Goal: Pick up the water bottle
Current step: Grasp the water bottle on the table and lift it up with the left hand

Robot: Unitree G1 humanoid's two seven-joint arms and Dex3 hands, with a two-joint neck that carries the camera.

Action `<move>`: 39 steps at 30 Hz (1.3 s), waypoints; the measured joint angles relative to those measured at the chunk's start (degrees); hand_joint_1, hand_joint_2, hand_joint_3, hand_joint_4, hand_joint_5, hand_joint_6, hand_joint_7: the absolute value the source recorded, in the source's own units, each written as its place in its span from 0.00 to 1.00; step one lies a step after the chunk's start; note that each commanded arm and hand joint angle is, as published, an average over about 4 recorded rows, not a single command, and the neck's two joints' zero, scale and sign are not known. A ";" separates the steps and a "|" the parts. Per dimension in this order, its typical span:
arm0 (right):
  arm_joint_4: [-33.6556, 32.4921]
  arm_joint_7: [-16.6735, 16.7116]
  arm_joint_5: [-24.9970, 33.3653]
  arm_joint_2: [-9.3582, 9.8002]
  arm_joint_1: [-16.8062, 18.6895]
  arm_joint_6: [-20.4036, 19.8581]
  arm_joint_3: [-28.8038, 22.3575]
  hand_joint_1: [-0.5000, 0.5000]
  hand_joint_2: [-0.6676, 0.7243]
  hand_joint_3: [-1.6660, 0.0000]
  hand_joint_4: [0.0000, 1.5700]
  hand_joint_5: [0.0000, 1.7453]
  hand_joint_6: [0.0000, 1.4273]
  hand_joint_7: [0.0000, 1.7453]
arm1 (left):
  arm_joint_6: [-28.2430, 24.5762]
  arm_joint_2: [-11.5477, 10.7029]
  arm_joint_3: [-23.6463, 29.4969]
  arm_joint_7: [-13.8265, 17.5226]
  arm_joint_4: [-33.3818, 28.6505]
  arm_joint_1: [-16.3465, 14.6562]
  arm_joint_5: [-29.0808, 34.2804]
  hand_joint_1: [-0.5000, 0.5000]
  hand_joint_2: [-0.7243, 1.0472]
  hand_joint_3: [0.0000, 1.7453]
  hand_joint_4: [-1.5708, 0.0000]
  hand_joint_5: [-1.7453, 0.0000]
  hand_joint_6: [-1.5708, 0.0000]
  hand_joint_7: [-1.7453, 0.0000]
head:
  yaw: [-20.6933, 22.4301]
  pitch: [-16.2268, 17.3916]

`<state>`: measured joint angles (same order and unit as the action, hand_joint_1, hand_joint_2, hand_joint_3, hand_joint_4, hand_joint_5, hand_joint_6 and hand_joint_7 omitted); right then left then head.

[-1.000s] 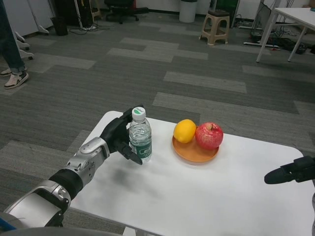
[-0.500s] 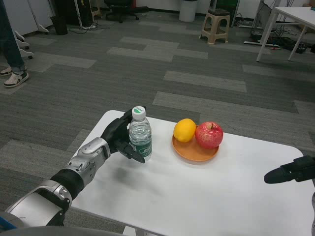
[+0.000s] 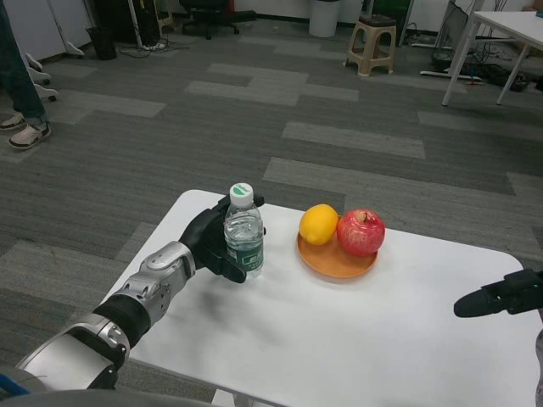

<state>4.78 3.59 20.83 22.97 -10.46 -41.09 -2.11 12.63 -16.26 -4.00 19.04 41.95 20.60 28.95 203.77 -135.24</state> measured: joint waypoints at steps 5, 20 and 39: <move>0.00 0.01 0.00 0.00 0.00 -0.01 0.01 0.04 0.99 1.00 0.00 0.00 0.00 0.00 | 0.41 0.17 0.09 -1.31 0.10 0.00 0.00 1.00 0.35 0.05 1.00 0.01 0.98 0.10 | -0.04 0.03; 0.01 0.05 0.02 0.00 0.00 -0.12 0.10 0.07 0.97 1.00 0.00 0.00 0.00 0.00 | 6.79 1.14 -0.08 -5.42 2.54 0.03 1.46 0.86 0.70 0.05 0.99 0.00 1.00 0.08 | 0.03 0.38; 0.01 0.20 0.08 0.00 0.01 -0.12 0.45 0.08 0.97 1.00 0.00 0.00 0.00 0.00 | 7.81 1.65 -1.67 -6.33 2.63 0.03 3.44 0.99 0.53 0.05 0.85 0.00 1.00 0.04 | 0.51 0.44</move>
<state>4.79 3.80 20.91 22.97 -10.45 -41.20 -1.66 20.44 -14.60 -5.67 12.71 44.58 20.64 32.38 204.28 -134.81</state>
